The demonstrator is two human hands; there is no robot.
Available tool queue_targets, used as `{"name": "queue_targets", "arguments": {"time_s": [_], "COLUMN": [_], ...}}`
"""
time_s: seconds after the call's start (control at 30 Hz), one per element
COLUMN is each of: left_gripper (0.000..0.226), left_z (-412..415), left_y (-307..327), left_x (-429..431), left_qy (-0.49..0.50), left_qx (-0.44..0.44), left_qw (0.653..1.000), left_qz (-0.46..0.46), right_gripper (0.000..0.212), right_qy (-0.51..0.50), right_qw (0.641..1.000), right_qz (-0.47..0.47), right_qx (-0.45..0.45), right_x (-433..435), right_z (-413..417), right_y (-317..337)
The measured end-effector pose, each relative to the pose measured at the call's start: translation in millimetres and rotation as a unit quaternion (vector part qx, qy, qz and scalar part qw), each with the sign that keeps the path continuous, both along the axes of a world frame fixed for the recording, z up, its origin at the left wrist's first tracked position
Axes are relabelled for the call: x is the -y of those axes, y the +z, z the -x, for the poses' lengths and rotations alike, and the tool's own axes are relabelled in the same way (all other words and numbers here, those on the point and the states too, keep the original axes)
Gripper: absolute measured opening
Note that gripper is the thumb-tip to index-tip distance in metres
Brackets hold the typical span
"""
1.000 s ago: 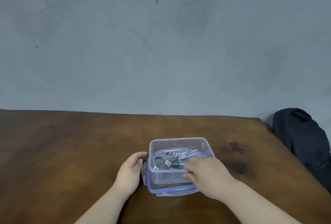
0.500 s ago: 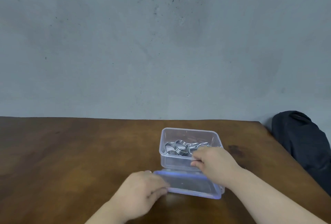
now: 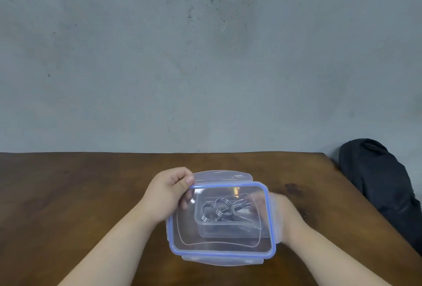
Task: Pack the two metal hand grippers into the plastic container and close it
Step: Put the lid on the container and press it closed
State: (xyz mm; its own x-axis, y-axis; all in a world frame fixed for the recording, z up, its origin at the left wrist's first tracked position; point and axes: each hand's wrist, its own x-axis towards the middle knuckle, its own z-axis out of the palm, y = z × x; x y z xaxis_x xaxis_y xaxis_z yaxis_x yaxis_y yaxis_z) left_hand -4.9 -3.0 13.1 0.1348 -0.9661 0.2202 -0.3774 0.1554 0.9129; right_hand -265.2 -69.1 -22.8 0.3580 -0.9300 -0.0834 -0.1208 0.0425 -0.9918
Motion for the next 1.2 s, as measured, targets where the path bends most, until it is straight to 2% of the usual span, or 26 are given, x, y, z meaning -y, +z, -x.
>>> {"name": "queue_targets", "arguments": {"time_s": [0.03, 0.1, 0.17, 0.23, 0.27, 0.3, 0.4, 0.5, 0.6, 0.7, 1.0, 1.2], "left_gripper": [0.047, 0.05, 0.049, 0.041, 0.035, 0.03, 0.036, 0.005, 0.021, 0.026, 0.031, 0.027], "left_z": [2, 8, 14, 20, 21, 20, 9, 1, 7, 17, 22, 18], "left_y": [0, 0, 1, 3, 3, 1, -13, -38, -55, -61, -65, -62], "left_x": [7, 23, 38, 51, 55, 58, 62, 62, 66, 74, 77, 82], "left_qy": [0.002, 0.006, 0.005, 0.007, 0.014, 0.025, 0.061, 0.088, 0.156, 0.195, 0.216, 0.212], "left_qx": [0.012, 0.039, 0.047, 0.041, 0.037, 0.034, 0.007, -0.015, -0.026, -0.031, 0.052, 0.031], "left_qw": [1.0, 0.998, 0.997, 0.997, 0.997, 0.996, 0.995, 0.988, 0.978, 0.97, 0.962, 0.959], "left_qz": [-0.014, -0.043, -0.06, -0.072, -0.073, -0.073, -0.084, -0.126, -0.137, -0.143, -0.16, -0.185], "right_gripper": [0.036, 0.049, 0.037, 0.018, 0.015, 0.016, 0.018, 0.017, 0.022, 0.025, 0.024, 0.02], "right_qy": [-0.047, -0.113, -0.128, -0.132, -0.135, -0.142, -0.161, -0.166, -0.174, -0.189, -0.191, -0.193], "right_qw": [0.996, 0.981, 0.98, 0.98, 0.979, 0.978, 0.982, 0.983, 0.978, 0.97, 0.962, 0.961], "right_qz": [-0.013, 0.046, 0.099, 0.144, 0.153, 0.151, 0.098, 0.06, 0.055, 0.046, 0.036, 0.024], "right_qx": [0.071, 0.149, 0.118, 0.038, 0.006, 0.002, -0.003, -0.049, -0.106, -0.146, -0.191, -0.195], "right_x": [6, 16, 17, 18, 19, 22, 40, 58, 73, 81, 86, 88], "right_z": [5, 15, 16, 12, 10, 8, 10, 7, -2, -8, -7, -7], "right_y": [-1, -2, 5, 11, 13, 13, 6, -5, -17, -28, -39, -43]}}
